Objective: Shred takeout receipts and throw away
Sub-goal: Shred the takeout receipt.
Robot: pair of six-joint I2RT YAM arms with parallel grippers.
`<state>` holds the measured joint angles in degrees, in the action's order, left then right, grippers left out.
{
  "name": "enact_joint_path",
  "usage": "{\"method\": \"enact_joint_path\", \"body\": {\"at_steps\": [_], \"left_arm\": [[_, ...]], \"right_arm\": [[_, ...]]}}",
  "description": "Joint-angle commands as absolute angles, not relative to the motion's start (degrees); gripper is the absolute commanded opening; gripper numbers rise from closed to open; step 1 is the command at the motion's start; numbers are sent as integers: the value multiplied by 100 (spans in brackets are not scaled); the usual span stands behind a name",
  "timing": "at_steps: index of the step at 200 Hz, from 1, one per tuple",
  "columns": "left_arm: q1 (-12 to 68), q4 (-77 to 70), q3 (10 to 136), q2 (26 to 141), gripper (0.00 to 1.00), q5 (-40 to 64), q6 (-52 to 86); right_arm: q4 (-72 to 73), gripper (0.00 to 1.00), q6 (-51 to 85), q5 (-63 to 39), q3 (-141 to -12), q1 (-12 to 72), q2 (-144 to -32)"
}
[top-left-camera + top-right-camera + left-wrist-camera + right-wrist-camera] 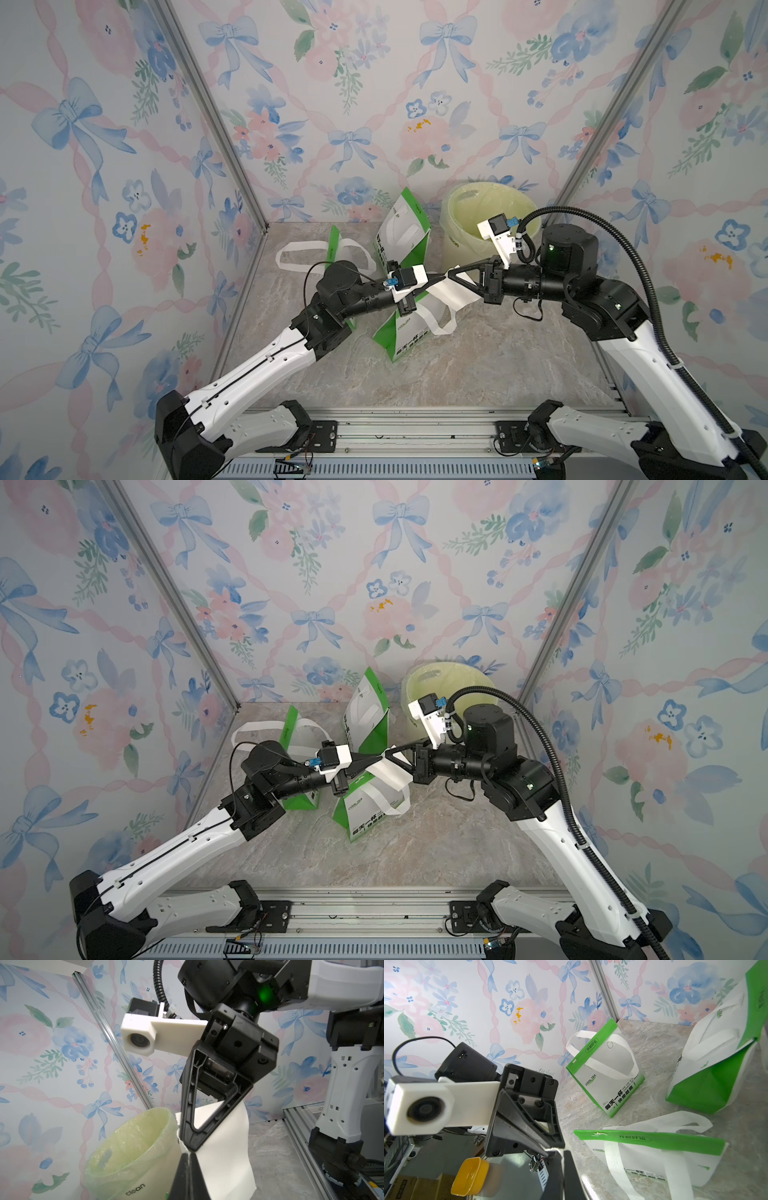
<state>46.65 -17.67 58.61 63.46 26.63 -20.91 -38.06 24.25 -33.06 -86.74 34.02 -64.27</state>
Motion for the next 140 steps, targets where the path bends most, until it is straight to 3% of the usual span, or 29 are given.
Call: {"method": "enact_joint_path", "body": {"at_steps": [1, 72, 140], "left_arm": [[4853, -1657, 5734, 6218, 0, 2053, -3567], [5348, -1740, 5461, 5965, 0, 2172, -5743], [5527, -2409, 5230, 5775, 0, 1662, -5420]], "right_arm": [[-3915, 0, 3159, -3231, -8685, 3318, -6544], [-4754, 0, 4310, -3047, -8627, 2619, -6769], [-4864, 0, 4475, -2845, -8524, 2339, -6695]]}}
